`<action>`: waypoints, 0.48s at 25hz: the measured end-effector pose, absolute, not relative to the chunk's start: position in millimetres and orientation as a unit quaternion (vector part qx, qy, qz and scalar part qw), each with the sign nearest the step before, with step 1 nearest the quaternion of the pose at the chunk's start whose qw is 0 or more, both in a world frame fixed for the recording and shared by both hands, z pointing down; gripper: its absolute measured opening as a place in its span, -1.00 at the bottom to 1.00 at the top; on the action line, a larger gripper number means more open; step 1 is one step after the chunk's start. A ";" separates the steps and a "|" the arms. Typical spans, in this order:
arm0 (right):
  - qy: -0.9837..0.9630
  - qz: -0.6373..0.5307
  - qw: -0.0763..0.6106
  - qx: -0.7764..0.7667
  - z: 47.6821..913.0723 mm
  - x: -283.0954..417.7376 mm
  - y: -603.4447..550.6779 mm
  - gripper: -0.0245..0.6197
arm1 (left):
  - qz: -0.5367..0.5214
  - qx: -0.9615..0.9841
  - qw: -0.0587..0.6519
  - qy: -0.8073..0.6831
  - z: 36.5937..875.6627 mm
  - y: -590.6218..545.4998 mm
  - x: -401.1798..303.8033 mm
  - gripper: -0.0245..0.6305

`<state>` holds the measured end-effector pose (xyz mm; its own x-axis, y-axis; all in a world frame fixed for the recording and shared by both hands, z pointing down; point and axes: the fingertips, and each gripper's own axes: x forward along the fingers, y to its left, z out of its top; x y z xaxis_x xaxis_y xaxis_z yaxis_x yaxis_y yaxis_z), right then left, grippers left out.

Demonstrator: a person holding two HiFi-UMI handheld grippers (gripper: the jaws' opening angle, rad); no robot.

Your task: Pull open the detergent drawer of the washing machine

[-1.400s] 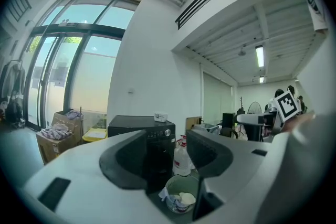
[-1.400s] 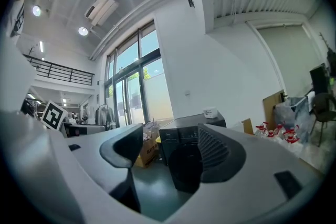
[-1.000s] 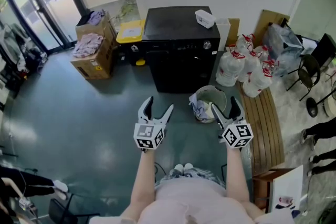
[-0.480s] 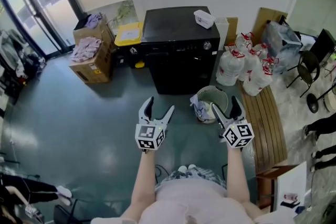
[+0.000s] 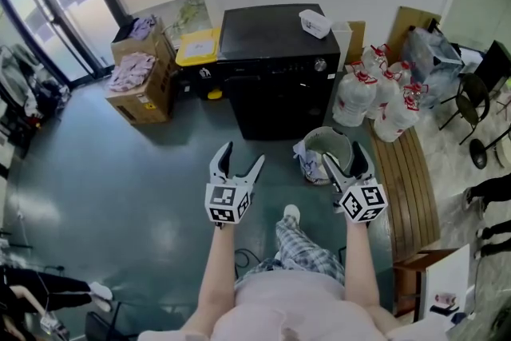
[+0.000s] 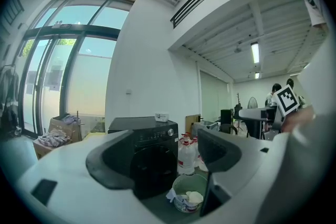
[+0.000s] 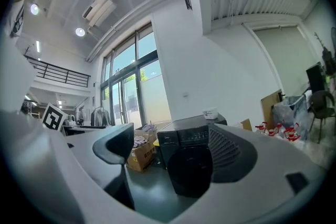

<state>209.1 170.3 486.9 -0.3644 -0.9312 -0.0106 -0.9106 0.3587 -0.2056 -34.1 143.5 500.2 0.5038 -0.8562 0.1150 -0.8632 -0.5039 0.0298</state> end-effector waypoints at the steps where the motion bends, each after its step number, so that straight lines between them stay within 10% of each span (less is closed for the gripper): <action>1: 0.822 -0.082 0.061 -0.560 488.3 208.5 167.1 0.43 | 0.043 0.866 0.042 -0.496 502.1 140.4 -34.1 0.19; 12: 0.824 -0.080 0.066 -0.557 497.5 206.9 94.4 0.43 | 0.040 0.862 0.033 -0.505 504.7 67.4 -40.1 0.19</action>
